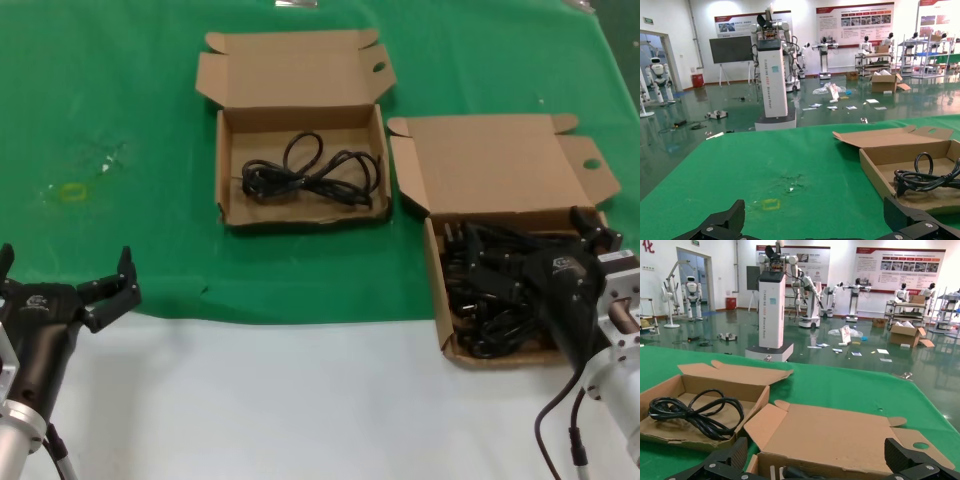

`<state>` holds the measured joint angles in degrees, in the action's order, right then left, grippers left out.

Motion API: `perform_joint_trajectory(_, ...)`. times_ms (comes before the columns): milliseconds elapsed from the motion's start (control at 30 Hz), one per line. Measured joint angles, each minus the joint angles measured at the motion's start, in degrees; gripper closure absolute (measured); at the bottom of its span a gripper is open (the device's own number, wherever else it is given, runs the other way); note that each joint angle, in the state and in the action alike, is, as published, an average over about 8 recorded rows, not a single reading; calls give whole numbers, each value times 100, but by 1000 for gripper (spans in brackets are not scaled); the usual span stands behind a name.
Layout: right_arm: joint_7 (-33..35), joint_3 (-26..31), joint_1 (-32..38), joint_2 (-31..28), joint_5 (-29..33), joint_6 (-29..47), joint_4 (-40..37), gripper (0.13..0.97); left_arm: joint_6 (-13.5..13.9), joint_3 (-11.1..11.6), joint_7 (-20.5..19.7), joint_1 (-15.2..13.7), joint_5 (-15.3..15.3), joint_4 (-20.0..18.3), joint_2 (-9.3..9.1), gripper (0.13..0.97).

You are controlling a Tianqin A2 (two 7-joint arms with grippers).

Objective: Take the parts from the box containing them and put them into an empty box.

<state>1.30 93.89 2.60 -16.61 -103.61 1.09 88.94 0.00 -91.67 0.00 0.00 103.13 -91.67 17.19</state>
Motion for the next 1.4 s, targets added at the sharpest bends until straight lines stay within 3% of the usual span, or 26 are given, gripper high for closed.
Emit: perform_joint_trajectory(1400,0,0,0,0,0,0,0,129,0,0,0,0,0,0,0,132)
